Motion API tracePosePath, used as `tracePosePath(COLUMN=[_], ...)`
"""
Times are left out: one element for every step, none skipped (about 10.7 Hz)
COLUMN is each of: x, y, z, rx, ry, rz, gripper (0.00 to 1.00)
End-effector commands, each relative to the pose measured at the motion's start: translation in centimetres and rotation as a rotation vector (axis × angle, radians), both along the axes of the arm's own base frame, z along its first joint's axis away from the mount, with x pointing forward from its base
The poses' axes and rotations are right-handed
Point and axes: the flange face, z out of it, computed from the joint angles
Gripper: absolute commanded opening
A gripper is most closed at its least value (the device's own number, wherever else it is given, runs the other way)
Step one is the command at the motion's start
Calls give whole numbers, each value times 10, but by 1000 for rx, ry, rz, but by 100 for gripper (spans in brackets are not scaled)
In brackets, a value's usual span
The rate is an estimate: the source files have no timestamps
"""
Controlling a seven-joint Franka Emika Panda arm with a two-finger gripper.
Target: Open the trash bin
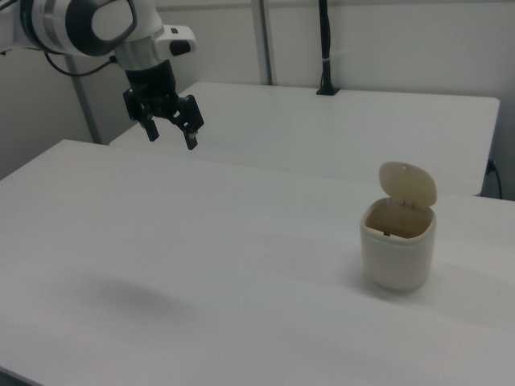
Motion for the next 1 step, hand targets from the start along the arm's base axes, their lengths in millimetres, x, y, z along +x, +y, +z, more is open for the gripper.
tracePosePath(x=[-3], y=[-3], z=[5], rx=[-14], ry=[-20], rz=[25], gripper=[100])
